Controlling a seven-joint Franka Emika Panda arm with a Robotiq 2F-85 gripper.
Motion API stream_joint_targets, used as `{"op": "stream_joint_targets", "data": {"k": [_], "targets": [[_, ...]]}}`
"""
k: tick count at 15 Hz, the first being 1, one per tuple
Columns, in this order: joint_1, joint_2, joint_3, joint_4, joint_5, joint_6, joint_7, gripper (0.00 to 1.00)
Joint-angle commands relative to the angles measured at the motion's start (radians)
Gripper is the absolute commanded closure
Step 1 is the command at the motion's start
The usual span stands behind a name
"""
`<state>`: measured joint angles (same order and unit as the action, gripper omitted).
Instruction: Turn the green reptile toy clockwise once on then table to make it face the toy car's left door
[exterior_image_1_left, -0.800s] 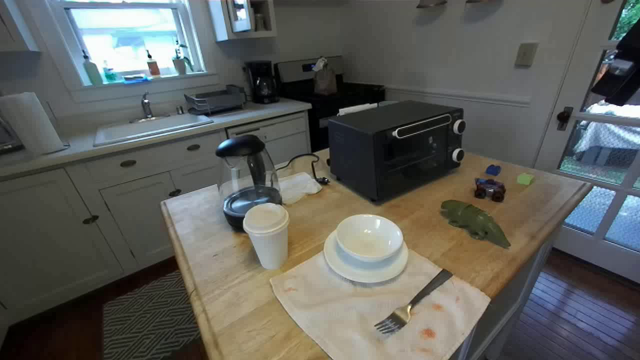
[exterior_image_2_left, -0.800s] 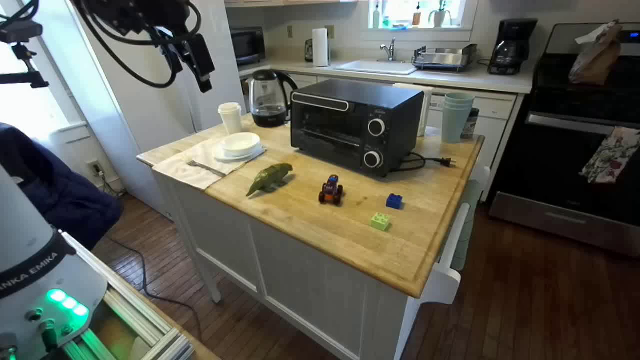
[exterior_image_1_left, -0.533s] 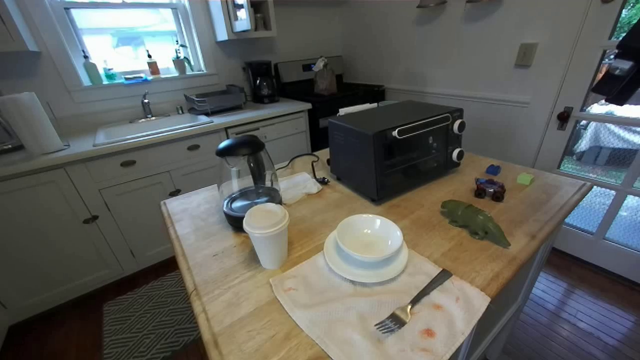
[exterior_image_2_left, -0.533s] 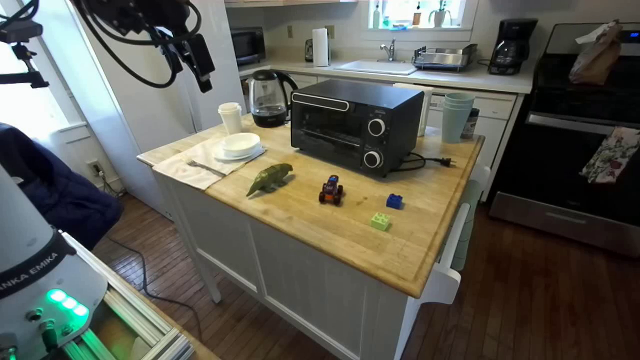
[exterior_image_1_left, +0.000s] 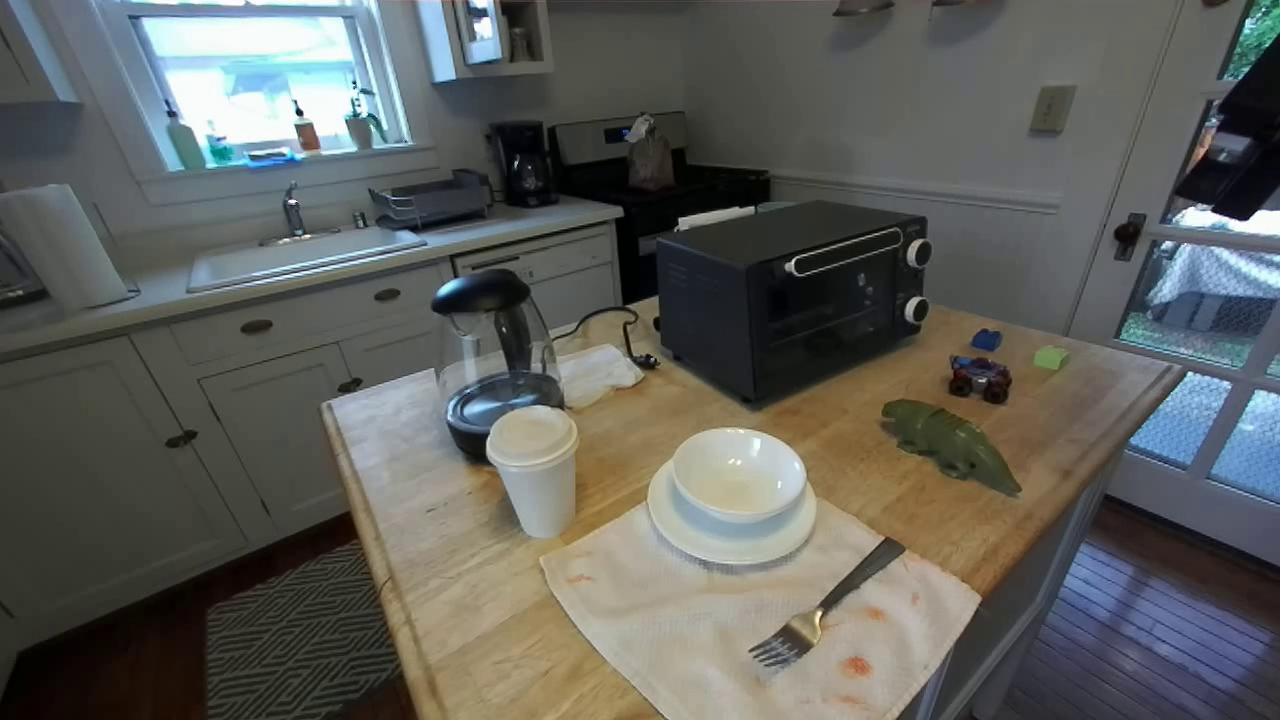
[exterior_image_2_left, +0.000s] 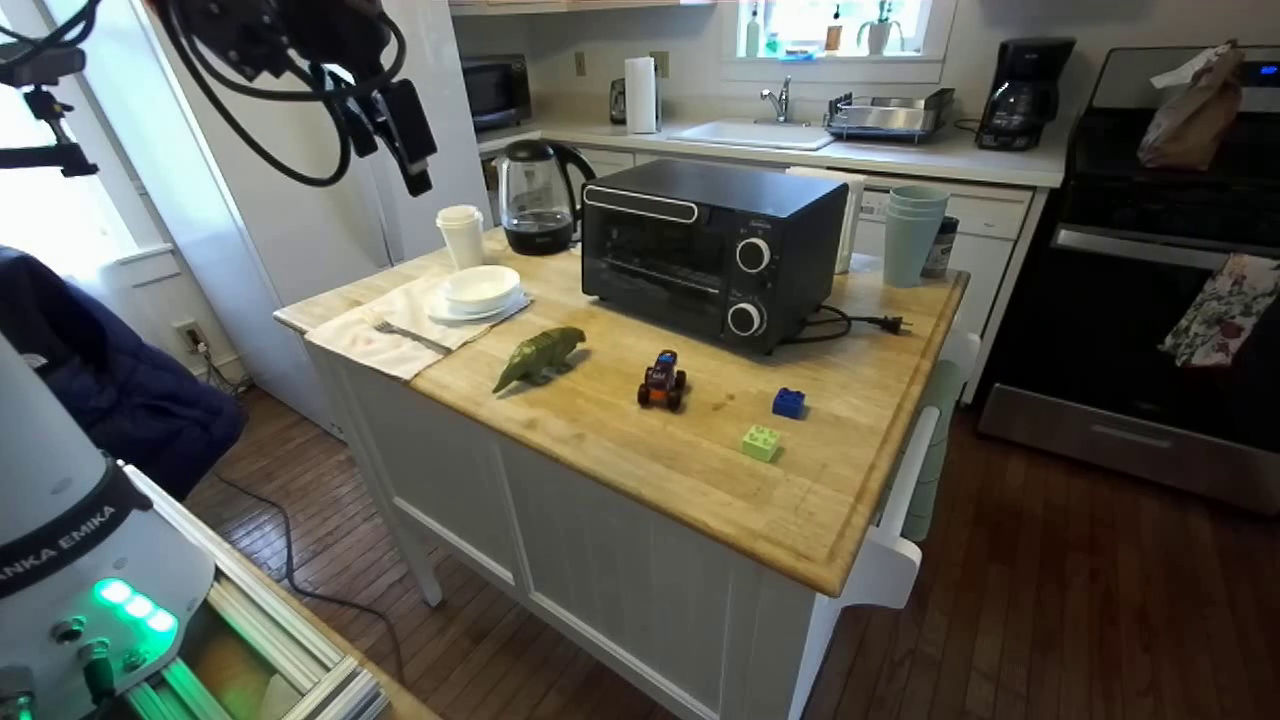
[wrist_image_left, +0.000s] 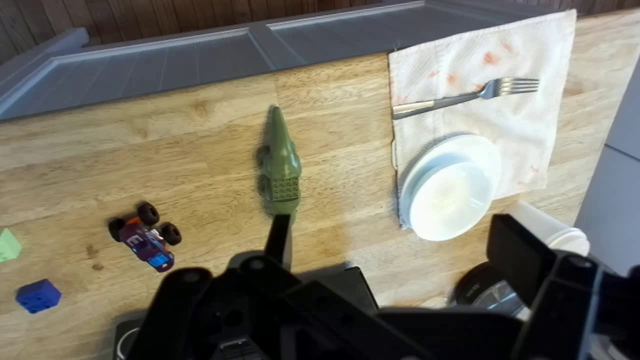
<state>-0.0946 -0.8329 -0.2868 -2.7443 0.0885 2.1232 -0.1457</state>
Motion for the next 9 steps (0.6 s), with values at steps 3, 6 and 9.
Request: {"op": "stream_joint_targets", "data": {"k": [3,6,9], "targets": [[-0.055,0.274,0.043,0.079,-0.038,0.13,0.034,0.0],[-0.047,0.423,0.075,0.089,-0.025,0.271,0.077,0.0],[-0.038,0.57,0.095,0.127,-0.014,0.334,0.095,0.0]]}}
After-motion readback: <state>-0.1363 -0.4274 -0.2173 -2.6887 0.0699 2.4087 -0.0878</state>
